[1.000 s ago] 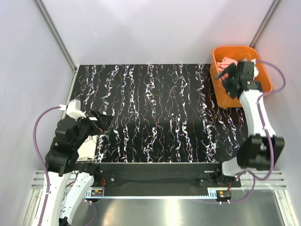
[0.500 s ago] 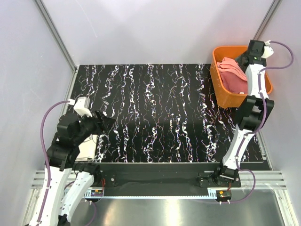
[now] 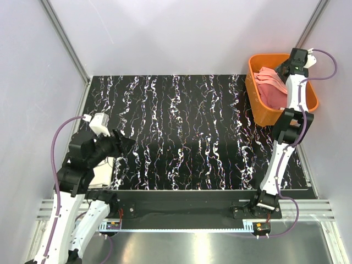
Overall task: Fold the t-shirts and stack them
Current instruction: Grab the tshirt from the pile
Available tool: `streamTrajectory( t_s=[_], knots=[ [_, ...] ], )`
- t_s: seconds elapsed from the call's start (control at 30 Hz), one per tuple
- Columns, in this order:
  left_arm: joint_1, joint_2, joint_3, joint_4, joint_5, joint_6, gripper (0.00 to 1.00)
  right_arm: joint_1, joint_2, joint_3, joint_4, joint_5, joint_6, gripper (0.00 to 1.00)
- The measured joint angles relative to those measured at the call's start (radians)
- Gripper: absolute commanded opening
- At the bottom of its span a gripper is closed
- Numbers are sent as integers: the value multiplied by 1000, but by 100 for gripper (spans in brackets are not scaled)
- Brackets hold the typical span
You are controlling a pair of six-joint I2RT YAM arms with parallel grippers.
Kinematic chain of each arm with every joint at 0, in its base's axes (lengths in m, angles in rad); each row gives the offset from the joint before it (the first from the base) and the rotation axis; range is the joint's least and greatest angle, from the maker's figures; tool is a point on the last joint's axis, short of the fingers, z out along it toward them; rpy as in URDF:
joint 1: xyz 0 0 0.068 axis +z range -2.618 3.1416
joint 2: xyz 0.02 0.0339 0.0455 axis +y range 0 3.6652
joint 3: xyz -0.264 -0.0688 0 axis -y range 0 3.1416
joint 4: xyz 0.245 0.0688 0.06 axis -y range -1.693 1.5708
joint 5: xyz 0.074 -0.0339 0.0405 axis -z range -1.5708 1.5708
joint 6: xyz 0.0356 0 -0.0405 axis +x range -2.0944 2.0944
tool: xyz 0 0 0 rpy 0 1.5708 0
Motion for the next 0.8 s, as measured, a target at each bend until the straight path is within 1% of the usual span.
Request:
streamTrajectory(
  t_s=[0.1,0.2,0.23,0.3,0.33,0.37,0.53,0.7,0.8],
  knots=[
    [0,0,-8,0,2,0,61,2,22,0,0,-11,6,57],
    [0,0,-9,-1,3,0,63,2,42,0,1,-24,3,48],
    [0,0,-9,-1,3,0,63,2,47,0,2,-24,1,37],
    [0,1,-9,-1,4,0,64,0,52,1,1,-25,-14,23],
    [0,1,-9,-1,5,0,64,-2,54,6,0,-26,-23,4],
    [0,1,-9,-1,5,0,64,-2,58,13,0,-28,-25,0],
    [0,10,-9,-1,5,-1,64,0,61,50,-8,-20,-46,0],
    [0,16,-9,-1,5,-3,65,0,38,87,-30,26,-64,0],
    [0,16,-8,-1,5,-10,68,2,3,142,-51,47,-64,0]
  ],
)
